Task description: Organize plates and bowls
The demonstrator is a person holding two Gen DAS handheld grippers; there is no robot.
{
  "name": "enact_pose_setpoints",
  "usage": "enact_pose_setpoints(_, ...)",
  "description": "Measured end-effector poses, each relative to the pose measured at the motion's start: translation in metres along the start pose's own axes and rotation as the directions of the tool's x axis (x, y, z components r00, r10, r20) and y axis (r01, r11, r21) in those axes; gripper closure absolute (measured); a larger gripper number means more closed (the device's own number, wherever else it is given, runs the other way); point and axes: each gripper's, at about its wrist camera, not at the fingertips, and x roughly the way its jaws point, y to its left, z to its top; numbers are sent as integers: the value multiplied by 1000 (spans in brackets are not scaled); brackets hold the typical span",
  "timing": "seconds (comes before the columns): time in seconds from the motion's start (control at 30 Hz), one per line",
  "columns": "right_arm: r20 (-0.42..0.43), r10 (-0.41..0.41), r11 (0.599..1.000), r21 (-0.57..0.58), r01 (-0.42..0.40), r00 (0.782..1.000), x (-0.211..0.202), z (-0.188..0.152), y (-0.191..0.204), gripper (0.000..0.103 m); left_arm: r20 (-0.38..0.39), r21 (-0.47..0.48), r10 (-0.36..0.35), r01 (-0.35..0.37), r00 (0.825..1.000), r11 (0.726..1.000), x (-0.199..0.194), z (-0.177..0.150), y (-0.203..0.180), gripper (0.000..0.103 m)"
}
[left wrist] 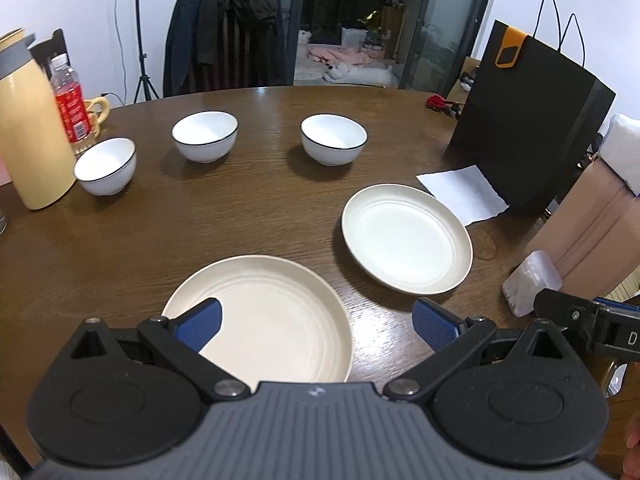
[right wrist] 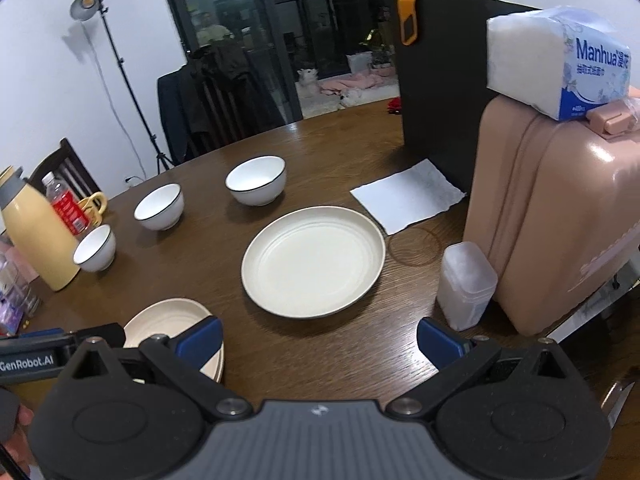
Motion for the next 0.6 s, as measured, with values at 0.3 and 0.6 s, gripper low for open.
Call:
enact_pose_setpoints(0.3,-22,-18,999,27,19,1000,20,28,-15,0,-29,33,-11,12,1000,999,29,33,-17,0)
enact_pose_setpoints(0.6,-69,-42,998,43,45,997,56,57,-24,0,-89,53,-4,8,996,999,69,67,-27,0)
